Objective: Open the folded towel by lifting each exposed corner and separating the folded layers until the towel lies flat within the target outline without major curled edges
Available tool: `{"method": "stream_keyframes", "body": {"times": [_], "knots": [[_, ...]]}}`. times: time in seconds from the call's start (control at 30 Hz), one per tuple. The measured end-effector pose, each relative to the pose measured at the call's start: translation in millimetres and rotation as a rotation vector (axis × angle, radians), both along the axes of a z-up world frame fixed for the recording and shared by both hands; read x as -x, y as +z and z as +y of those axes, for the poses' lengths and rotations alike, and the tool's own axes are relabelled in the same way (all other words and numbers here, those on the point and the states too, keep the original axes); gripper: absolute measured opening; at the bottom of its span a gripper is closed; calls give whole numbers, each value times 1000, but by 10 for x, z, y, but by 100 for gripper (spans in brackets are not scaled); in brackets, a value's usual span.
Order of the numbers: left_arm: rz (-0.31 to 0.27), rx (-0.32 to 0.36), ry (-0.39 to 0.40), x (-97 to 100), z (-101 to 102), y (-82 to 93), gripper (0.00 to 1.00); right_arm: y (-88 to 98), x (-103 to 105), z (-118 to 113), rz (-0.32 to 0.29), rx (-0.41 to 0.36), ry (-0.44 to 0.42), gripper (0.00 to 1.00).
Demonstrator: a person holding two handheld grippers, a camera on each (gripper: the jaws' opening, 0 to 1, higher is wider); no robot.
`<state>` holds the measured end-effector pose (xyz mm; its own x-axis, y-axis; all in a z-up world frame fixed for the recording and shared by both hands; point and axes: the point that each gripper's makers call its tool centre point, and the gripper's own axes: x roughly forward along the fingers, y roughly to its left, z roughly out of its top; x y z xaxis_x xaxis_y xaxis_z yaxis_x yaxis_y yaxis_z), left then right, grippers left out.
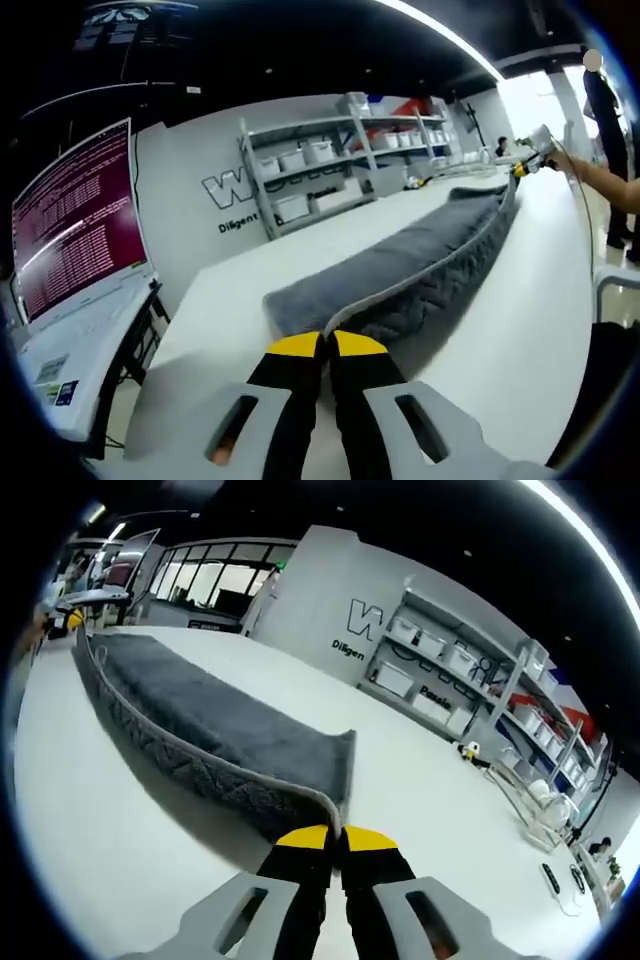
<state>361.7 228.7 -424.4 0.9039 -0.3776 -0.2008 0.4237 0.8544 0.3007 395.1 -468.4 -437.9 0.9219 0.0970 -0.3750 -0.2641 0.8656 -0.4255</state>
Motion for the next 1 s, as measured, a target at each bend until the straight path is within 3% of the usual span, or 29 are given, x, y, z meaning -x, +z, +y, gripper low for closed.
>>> {"method": "stream_keyframes", "body": {"times": [0.3, 0.53, 0.67, 0.8, 1.0], "knots": [[57, -28, -15, 60, -29, -254, 3, -363, 59, -21, 88, 45, 28, 0], [88, -33, -23, 106, -16, -362, 7, -404, 85, -46, 90, 37, 19, 3], [86, 6, -44, 150, -39, -356, 14, -407, 131, -55, 95, 31, 13, 14], [93, 39, -79, 222, -96, -340, 27, -428, 214, -81, 125, 39, 7, 27], [118, 67, -91, 273, -128, -335, 61, -433, 309, -150, 158, 47, -7, 40]]}}
